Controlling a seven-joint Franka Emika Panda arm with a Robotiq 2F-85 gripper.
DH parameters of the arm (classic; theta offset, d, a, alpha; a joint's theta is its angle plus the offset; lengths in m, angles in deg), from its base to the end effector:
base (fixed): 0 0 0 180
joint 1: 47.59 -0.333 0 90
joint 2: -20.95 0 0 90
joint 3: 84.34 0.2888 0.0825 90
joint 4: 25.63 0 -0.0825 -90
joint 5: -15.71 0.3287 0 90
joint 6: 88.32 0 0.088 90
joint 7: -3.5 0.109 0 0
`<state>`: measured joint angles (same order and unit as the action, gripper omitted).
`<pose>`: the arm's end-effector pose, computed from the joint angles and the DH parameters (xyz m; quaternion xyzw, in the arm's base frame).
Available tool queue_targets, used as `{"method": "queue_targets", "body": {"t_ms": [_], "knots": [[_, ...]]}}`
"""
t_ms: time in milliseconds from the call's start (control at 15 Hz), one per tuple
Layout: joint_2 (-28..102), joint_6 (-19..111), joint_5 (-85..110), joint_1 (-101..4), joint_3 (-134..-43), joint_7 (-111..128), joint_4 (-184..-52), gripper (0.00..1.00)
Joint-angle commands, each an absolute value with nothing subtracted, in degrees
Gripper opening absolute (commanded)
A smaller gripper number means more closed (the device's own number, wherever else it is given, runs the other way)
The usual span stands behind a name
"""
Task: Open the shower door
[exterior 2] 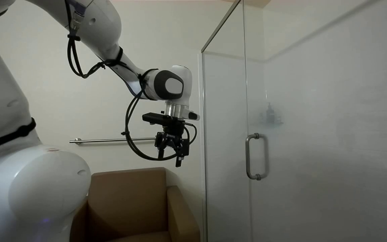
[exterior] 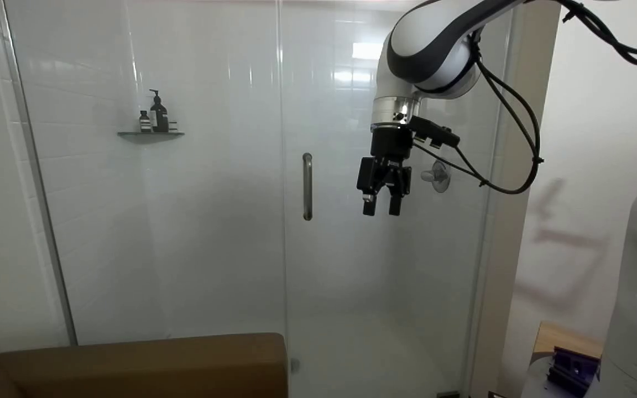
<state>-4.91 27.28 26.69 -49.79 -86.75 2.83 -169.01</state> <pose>0.3627 0.0097 0.4393 -0.9947 0.0366 0.0167 0.0948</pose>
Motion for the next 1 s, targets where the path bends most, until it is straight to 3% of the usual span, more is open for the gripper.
{"method": "queue_targets", "body": {"t_ms": [0, 533, 933], "knots": [[-4.89, 27.12, 26.89, -49.27, -86.3, 2.65, -168.92, 1.0], [-2.69, 32.58, 26.52, -49.74, -85.05, 2.96, -168.39, 1.0], [15.13, 43.88, 24.12, -50.72, -82.63, 3.23, -155.04, 1.0]]}}
